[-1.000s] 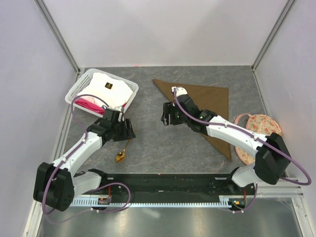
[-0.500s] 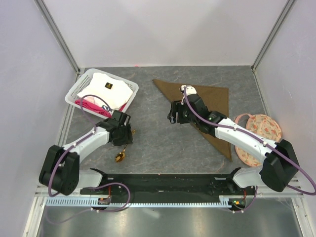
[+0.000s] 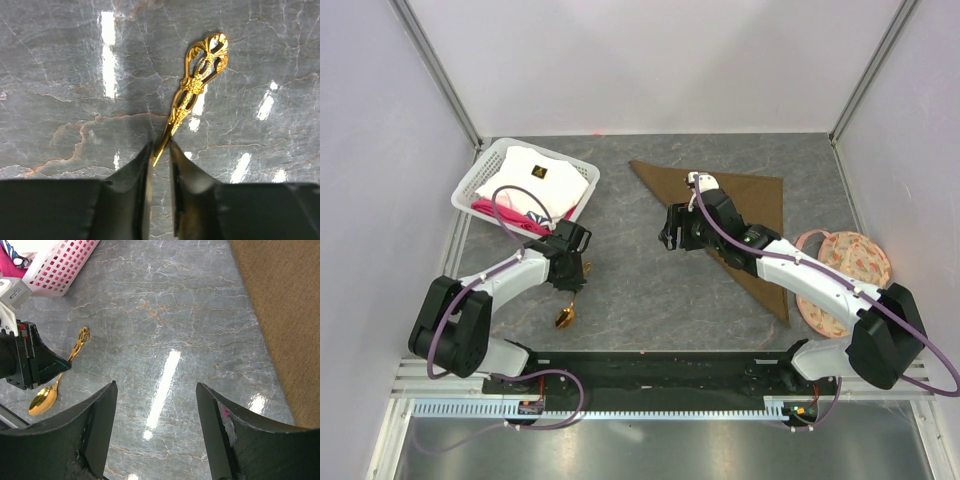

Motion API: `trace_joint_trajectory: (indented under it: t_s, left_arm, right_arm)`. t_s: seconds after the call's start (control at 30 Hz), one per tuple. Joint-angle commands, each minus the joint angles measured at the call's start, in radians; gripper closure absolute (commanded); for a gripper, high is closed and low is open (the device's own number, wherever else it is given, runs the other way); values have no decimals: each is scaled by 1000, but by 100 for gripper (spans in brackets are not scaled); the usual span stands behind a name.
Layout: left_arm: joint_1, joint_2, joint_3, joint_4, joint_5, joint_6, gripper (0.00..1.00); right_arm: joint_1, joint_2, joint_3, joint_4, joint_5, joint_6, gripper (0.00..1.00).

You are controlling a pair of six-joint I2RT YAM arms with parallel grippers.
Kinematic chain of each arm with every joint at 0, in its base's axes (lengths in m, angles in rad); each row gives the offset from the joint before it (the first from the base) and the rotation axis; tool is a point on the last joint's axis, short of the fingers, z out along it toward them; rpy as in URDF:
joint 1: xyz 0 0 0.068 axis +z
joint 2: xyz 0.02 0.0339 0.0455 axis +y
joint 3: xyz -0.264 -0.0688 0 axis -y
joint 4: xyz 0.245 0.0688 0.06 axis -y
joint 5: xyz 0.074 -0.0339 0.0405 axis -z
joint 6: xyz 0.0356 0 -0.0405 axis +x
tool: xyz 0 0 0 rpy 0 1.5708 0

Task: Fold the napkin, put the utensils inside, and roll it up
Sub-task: Grab a utensil with the right arm

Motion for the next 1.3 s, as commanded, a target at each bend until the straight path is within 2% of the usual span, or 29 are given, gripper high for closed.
trace_joint_trajectory:
  t_s: [0.0, 0.03, 0.1, 0.13, 0.33, 0.53, 0.8, 0.87, 1.07, 1.2, 1.27]
  left_arm:
    - [-8, 46, 0, -10, 24, -25, 80]
    - [-6, 46, 0, -3, 24, -27, 87]
    - [-6, 49, -3, 1, 31, -28, 88]
    - [-6, 51, -3, 4, 36, -30, 93]
    - [-6, 42, -36, 87, 140, -109, 98]
    - [-14, 57, -72, 243, 258, -243, 98]
    - [-84, 146, -19, 326, 257, -317, 98]
    - [-90, 180, -2, 337, 277, -312, 96]
    - [-94, 217, 17, 369, 326, -301, 81]
    - [-94, 194, 29, 369, 338, -280, 61]
    - [-94, 166, 44, 344, 341, -265, 56]
  right_arm:
    - [-6, -29, -2, 18, -16, -9, 27]
    - [-7, -29, -3, 18, -16, -9, 28]
    - [-7, -26, -5, 17, -19, -9, 27]
    - [-6, -24, -5, 18, -21, -9, 27]
    - [-7, -18, -14, 17, -29, -7, 27]
    - [-6, -3, -16, 17, -52, -9, 27]
    - [-6, 14, -45, 26, -70, 4, 27]
    - [-6, 19, -55, 29, -70, 5, 27]
    - [-4, 16, -88, 29, -96, 14, 27]
    - [-3, 23, -98, 35, -98, 19, 27]
    - [0, 39, -100, 36, -96, 20, 27]
